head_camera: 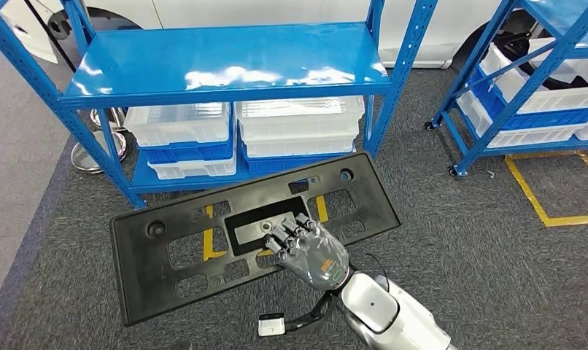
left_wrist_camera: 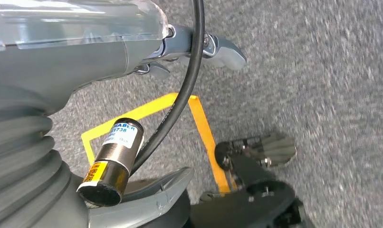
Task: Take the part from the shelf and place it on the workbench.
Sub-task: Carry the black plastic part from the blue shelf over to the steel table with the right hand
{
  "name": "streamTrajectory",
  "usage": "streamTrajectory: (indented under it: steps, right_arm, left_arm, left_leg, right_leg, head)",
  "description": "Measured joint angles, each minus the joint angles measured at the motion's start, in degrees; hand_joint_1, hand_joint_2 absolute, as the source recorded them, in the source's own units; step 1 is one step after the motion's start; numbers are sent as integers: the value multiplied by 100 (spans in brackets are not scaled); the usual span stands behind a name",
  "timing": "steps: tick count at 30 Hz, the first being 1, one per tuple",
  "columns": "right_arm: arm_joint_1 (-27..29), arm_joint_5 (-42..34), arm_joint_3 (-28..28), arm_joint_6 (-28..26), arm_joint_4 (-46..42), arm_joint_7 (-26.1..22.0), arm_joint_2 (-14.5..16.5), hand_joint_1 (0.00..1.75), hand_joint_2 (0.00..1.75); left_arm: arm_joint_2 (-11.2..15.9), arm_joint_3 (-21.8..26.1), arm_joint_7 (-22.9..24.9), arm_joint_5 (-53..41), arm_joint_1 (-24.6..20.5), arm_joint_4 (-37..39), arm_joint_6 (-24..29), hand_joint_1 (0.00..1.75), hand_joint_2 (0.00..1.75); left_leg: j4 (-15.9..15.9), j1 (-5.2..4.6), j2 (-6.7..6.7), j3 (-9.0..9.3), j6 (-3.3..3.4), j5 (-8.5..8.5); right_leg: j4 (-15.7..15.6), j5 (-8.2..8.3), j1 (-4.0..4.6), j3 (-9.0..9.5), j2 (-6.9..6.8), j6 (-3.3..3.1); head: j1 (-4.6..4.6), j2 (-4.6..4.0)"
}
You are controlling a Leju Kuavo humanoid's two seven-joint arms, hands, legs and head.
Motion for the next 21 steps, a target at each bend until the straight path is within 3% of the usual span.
streamTrajectory:
  steps: [2, 3, 4, 5, 7, 8, 9, 10, 11, 12, 14, 15, 16, 18, 19, 21]
  right_arm:
    - [-9, -107, 0, -2, -10, -20, -9, 175, 175]
    - [-11, -152, 0, -2, -8, -32, -13, 175, 175]
    - [-13, -186, 0, -2, -4, -46, -16, 175, 175]
    - [-16, -236, 0, -2, 2, -68, -17, 175, 175]
    - [-21, -342, 0, -2, 26, -112, -17, 175, 175]
    - [-20, -384, 0, -2, 43, -129, -18, 175, 175]
    - [-18, -402, 0, -2, 63, -137, -19, 175, 175]
    - [-16, -411, 0, -2, 83, -142, -18, 175, 175]
    - [-14, -419, 0, -2, 102, -147, -16, 175, 175]
    - [-13, -428, 0, -2, 119, -152, -12, 175, 175]
    - [-13, -446, 0, -4, 139, -160, 4, 175, 175]
    - [-14, -452, 0, -5, 150, -165, 14, 175, 175]
    - [-14, -457, 0, -6, 161, -169, 26, 175, 175]
    - [-9, -453, 1, -8, 192, -175, 43, 175, 175]
    - [-3, -450, 1, -9, 205, -175, 49, 175, 175]
    - [6, -444, 1, -10, 231, -173, 49, 175, 175]
  left_arm:
    - [0, 0, 14, -1, 10, 1, 1, 0, 175]
    - [3, 0, 18, -2, 17, 1, 1, 0, 175]
    - [7, 0, 21, -2, 26, 2, 1, 0, 175]
    - [11, 0, 22, -2, 34, 2, 2, 0, 175]
    - [15, 0, 21, -6, 37, 2, 2, 0, 175]
    - [17, 0, 17, -11, 36, 2, 2, 0, 175]
    - [18, 0, 10, -20, 34, 2, 2, 0, 175]
    - [20, 0, 2, -30, 34, 2, 2, 0, 175]
    - [22, 0, -8, -38, 32, 2, 2, 0, 175]
    - [25, 0, -18, -47, 27, 1, 2, 0, 175]
    - [27, 0, -31, -58, 3, -5, 2, 0, 175]
    - [27, 0, -34, -63, -10, -8, 2, 0, 175]
    - [29, 0, -38, -70, -19, -10, 2, 0, 175]
    - [33, 0, -63, -94, -17, -11, 2, 0, 175]
    - [35, 0, -81, -110, -15, -11, 2, 0, 175]
    - [36, 0, -114, -132, -14, -11, 1, 0, 175]
  left_leg:
    - [-48, 11, 5, -19, -72, 111]
    - [-39, 14, 0, -43, -105, 87]
    - [42, 12, -8, -86, -131, -43]
    - [236, 12, -16, -152, -155, -288]
    - [901, 24, -22, -299, -191, -891]
    - [1256, 27, -21, -347, -211, -1057]
    - [1504, 32, -20, -344, -230, -1068]
    - [1592, 38, -20, -265, -247, -948]
    - [1496, 47, -20, -96, -259, -773]
    - [1203, 59, -20, 169, -268, -673]
    - [431, 47, -29, 739, -246, -783]
    - [152, 35, -37, 904, -214, -900]
    - [24, 16, -43, 961, -168, -961]
    - [-12, 19, -34, 890, -52, -881]
    - [-18, 25, -21, 847, 6, -815]
    - [-40, 38, 2, 708, 94, -676]
  right_leg:
    - [-152, 47, 9, 11, 2, -21]
    - [-185, 123, -5, -30, -11, -44]
    - [-214, 203, -26, -83, -24, -73]
    - [-238, 289, -49, -158, -37, -97]
    - [-218, 431, -48, -347, -50, -123]
    - [-195, 503, -49, -458, -55, -116]
    - [-166, 570, -51, -574, -60, -109]
    - [-126, 634, -57, -697, -64, -95]
    - [-77, 693, -64, -824, -65, -77]
    - [-16, 742, -70, -940, -65, -52]
    - [95, 822, -66, -1110, -65, 10]
    - [127, 863, -60, -1148, -68, 41]
    - [130, 911, -55, -1163, -71, 72]
    - [114, 976, -66, -1184, -63, 141]
    - [155, 900, -76, -1221, -51, 177]
    - [553, 424, -99, -1374, -26, 234]
  head:
    - [1, 0]
    - [2, 0]
    - [-1, 0]
    - [-5, 0]
    - [-13, 0]
    - [-15, 0]
    - [-15, 0]
    - [-15, 0]
    - [-15, 0]
    - [-16, 0]
    - [-16, 0]
    - [-14, 0]
    - [-13, 0]
    - [-10, 0]
    - [-10, 0]
    - [-9, 0]
